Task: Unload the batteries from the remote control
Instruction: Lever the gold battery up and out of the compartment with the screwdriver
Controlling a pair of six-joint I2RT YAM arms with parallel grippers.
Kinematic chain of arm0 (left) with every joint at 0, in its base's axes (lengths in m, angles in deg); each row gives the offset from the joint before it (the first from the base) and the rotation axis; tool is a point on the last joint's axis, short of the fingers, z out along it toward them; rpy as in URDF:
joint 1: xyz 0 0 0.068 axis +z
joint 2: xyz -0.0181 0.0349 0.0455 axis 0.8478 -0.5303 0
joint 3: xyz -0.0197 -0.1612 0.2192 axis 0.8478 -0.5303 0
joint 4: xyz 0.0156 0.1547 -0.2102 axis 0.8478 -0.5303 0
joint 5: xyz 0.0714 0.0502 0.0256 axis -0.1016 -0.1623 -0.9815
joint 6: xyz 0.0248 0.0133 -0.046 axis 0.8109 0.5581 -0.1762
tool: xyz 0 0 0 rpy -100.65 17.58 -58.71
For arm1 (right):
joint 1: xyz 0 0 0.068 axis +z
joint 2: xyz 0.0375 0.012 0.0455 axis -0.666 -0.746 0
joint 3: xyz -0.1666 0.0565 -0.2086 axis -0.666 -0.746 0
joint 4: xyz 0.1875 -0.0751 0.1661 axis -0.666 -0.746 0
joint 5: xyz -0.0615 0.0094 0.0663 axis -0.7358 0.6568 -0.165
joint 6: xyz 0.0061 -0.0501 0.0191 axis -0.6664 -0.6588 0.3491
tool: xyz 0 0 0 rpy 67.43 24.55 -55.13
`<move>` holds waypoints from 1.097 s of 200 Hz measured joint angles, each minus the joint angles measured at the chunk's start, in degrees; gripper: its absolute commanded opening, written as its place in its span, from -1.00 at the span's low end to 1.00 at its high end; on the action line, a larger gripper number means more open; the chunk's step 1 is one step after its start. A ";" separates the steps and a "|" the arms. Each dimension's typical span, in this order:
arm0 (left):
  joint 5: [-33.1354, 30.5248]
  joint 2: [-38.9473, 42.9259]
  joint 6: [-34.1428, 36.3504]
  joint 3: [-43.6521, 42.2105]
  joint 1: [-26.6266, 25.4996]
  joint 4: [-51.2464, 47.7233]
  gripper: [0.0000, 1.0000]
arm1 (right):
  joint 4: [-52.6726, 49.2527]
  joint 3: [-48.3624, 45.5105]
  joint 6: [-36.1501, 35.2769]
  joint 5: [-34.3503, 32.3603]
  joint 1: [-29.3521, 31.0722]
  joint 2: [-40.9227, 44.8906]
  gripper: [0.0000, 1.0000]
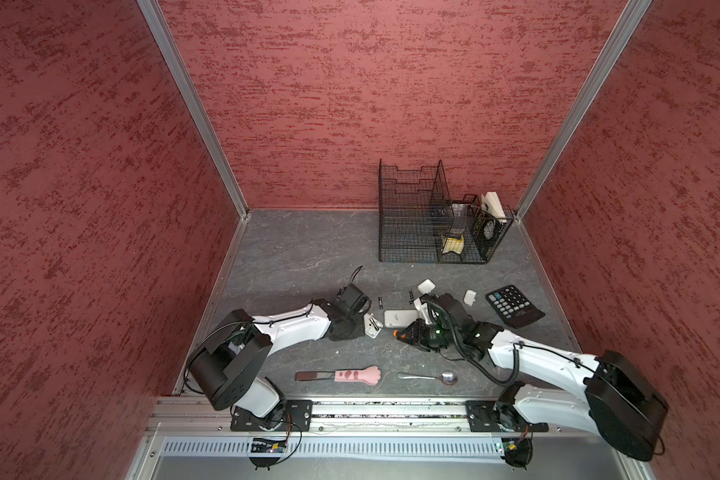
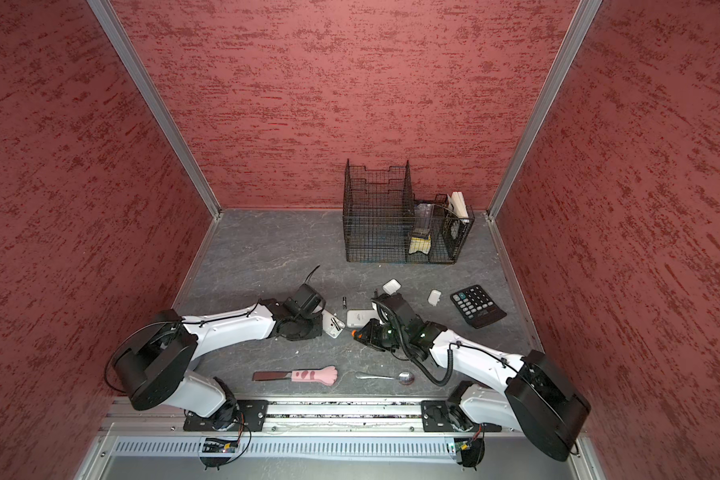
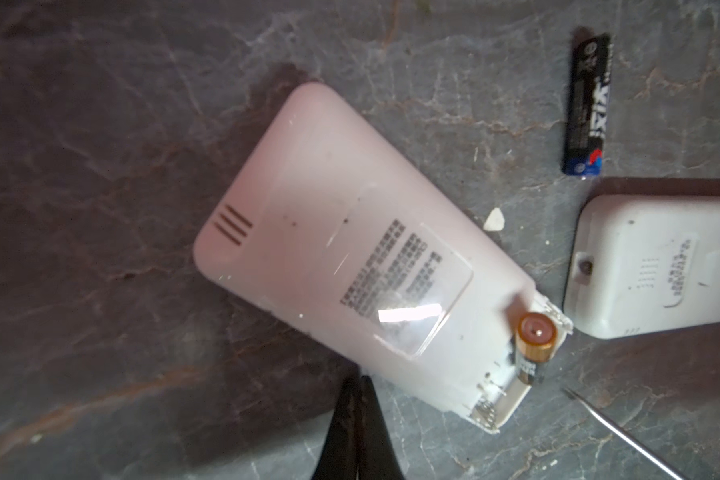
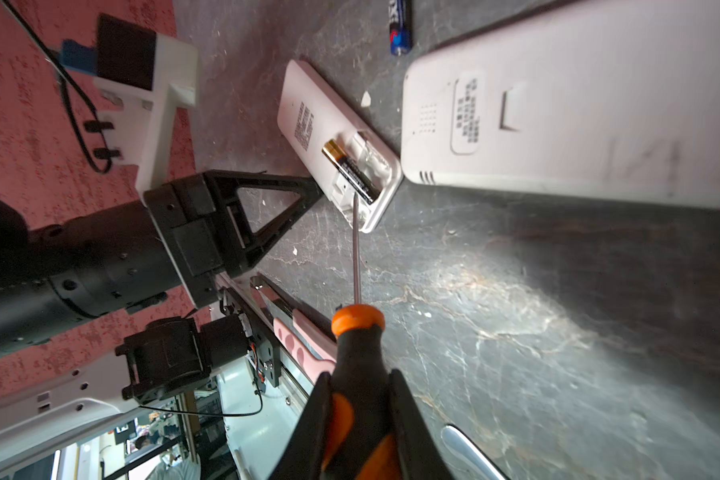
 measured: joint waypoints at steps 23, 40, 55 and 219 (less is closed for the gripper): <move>-0.04 4.94 -0.22 -0.13 0.00 -2.19 -1.00 | -0.15 0.59 -0.31 -1.09 1.20 -0.48 -1.00; -0.04 8.11 -0.33 -0.09 0.04 -3.06 -1.00 | -0.15 0.59 -0.31 -1.60 1.68 -0.90 -1.00; 0.02 8.92 -0.33 0.28 0.20 -3.32 -1.00 | -0.15 0.59 -0.31 -2.05 1.99 -1.49 -1.00; 2.12 -0.55 0.61 0.79 1.99 5.90 -1.00 | 5.38 0.61 1.92 -5.03 2.62 -6.08 -1.00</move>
